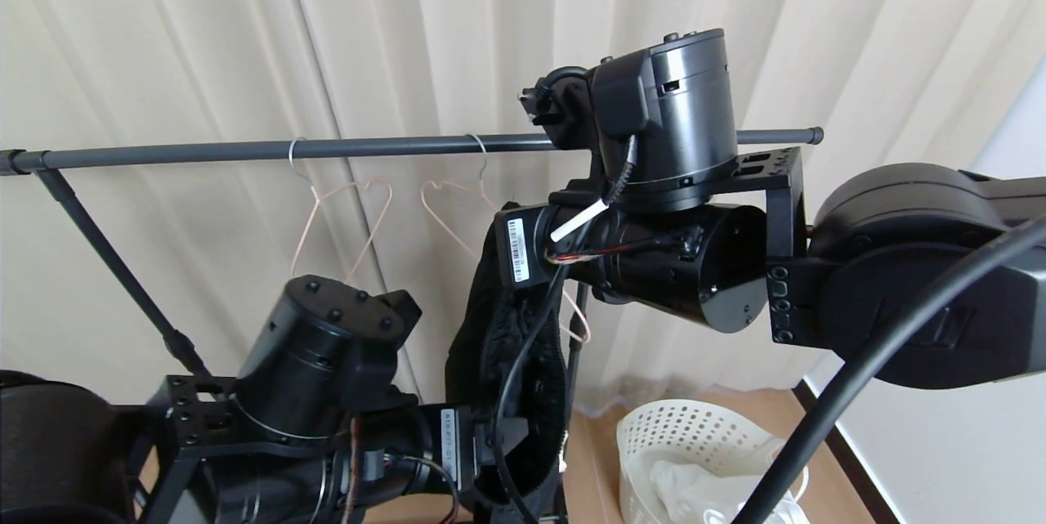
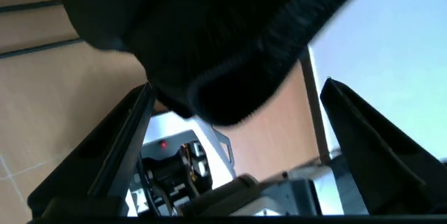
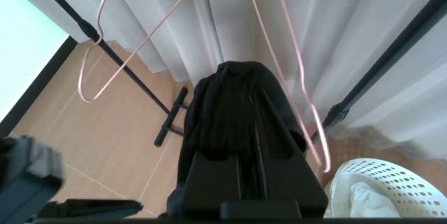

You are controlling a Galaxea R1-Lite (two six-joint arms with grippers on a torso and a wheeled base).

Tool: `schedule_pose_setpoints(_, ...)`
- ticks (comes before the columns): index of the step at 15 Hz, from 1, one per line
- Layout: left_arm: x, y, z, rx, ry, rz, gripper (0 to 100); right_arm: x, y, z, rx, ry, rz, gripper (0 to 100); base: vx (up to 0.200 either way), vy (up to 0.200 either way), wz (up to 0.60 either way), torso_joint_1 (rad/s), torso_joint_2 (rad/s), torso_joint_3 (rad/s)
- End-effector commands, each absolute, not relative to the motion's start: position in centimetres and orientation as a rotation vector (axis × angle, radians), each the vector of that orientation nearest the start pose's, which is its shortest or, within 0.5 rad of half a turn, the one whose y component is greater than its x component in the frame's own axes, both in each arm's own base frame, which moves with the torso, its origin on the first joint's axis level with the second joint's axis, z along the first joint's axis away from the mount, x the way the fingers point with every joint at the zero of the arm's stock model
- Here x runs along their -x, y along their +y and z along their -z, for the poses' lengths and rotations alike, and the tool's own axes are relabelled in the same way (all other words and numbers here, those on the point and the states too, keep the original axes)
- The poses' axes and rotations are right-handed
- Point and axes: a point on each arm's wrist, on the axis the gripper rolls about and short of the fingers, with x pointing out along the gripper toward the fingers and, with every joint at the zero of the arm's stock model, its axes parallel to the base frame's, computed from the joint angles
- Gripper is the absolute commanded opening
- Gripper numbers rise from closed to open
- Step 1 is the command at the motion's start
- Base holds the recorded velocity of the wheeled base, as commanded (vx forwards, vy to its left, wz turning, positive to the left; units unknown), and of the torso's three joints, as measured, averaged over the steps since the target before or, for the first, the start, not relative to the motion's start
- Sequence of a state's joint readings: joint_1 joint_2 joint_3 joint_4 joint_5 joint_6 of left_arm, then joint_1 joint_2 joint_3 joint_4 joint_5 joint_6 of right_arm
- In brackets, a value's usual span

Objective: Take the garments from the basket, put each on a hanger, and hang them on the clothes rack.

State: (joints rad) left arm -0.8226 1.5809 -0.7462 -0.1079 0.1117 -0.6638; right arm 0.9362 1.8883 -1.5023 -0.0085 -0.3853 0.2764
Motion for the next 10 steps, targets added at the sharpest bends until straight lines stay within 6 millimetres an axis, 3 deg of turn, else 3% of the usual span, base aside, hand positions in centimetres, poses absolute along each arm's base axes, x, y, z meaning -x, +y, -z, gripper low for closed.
schedule_pose_setpoints(1,-19.1,-19.8,-11.8,0.231,0.889,0.274,100,-22.2,29.8,-25.8,-0.038,0.360,-0.504,0,0.000,0.000,0.00,0.000,0.00,0.000)
schedule_pose_setpoints(5,-19.1,-19.6,-10.9,0.209,0.894,0.229,100,-21.7,29.1,-26.2,-0.051,0.357,-0.494,0,0.000,0.000,0.00,0.000,0.00,0.000)
schedule_pose_setpoints(9,-19.3,-19.3,-10.2,0.199,0.912,0.204,100,-20.2,26.9,-26.7,-0.050,0.358,-0.489,0,0.000,0.000,0.00,0.000,0.00,0.000)
schedule_pose_setpoints(10,-19.4,-19.3,-10.4,0.203,0.907,0.205,0,-19.8,26.4,-26.6,-0.046,0.363,-0.488,0,0.000,0.000,0.00,0.000,0.00,0.000)
